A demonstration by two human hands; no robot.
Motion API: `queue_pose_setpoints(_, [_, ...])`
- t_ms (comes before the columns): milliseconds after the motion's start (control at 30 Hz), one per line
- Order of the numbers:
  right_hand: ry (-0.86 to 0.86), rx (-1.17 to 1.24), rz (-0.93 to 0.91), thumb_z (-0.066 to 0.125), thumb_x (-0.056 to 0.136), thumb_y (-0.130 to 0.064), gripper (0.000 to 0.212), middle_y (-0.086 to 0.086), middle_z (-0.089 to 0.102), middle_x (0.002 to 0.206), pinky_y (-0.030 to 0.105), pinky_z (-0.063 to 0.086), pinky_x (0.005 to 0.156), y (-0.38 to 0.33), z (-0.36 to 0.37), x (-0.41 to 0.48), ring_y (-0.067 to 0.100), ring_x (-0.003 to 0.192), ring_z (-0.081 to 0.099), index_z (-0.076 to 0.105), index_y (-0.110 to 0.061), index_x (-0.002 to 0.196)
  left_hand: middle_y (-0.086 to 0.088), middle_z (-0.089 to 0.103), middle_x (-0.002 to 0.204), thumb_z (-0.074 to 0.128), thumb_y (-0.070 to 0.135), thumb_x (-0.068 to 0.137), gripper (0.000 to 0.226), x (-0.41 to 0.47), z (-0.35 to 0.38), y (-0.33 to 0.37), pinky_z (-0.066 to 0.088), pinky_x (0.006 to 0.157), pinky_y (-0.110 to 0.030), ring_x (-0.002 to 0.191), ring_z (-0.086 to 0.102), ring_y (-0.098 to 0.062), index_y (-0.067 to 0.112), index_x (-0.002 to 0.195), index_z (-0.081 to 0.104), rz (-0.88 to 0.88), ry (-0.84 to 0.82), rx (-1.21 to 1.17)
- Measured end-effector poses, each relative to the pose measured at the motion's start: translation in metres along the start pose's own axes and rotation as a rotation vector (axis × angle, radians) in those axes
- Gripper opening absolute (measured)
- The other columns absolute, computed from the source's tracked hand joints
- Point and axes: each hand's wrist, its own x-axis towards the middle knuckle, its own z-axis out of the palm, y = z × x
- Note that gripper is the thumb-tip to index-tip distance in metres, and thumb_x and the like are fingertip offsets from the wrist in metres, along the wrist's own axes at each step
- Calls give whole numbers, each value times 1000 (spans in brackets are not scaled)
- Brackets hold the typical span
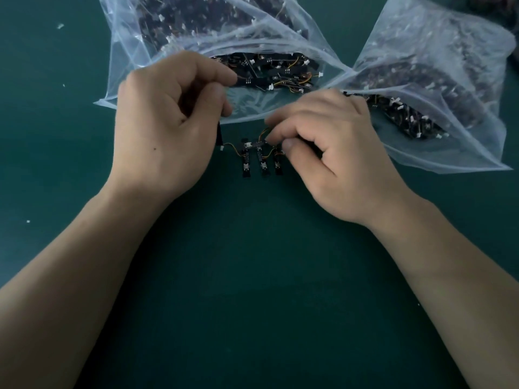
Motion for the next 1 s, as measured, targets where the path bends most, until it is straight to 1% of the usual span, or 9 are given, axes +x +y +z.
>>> queue_pose_setpoints(100, [-55,1,2,61,99,-14,20,-18,70,123,33,28,106,2,0,0,8,123,54,79,-22,104,13,74,86,56,11,100,24,0,1,1,48,61,-17,69,68,-7,22,108,76,-23,-4,7])
queue_pose_setpoints(300, [-84,-17,-20,61,99,-16,22,-16,68,129,33,26,108,1,-1,-1,9,127,51,81,-21,107,17,73,82,58,13,98,23,-1,2,2,46,61,-13,68,68,-5,24,104,77,-35,-31,28])
queue_pose_setpoints(500, [-53,-8,-22,62,100,-15,22,-16,69,119,34,29,108,1,-2,-2,11,122,53,80,-20,111,17,73,82,58,13,98,23,-1,2,4,46,59,-14,68,68,-7,25,103,77,-26,-40,30])
queue_pose_setpoints(567, [-50,-6,-12,63,100,-20,20,-16,69,118,34,29,107,0,-1,-2,11,121,53,80,-20,110,17,73,82,58,13,98,23,-2,2,4,47,59,-15,68,68,-7,25,103,77,-28,-40,32])
queue_pose_setpoints(700, [-55,-21,-5,64,100,-27,19,-14,68,114,33,29,104,-1,-1,-2,13,119,53,81,-21,105,16,73,82,58,13,98,23,-2,2,5,44,57,-13,64,65,-5,23,103,77,-40,-40,31])
queue_pose_setpoints(833, [-59,-26,7,62,101,-29,21,-14,68,115,32,28,104,-1,-1,-1,12,120,53,81,-23,105,16,74,83,58,13,98,22,-2,2,6,48,56,-17,65,66,-9,23,103,78,-43,-45,37])
queue_pose_setpoints(1000, [-67,-23,5,61,103,-29,22,-14,69,115,33,29,103,-1,0,-1,13,120,53,81,-23,106,15,73,82,58,13,98,23,-2,2,5,43,56,-12,62,64,-6,24,103,77,-50,-49,33])
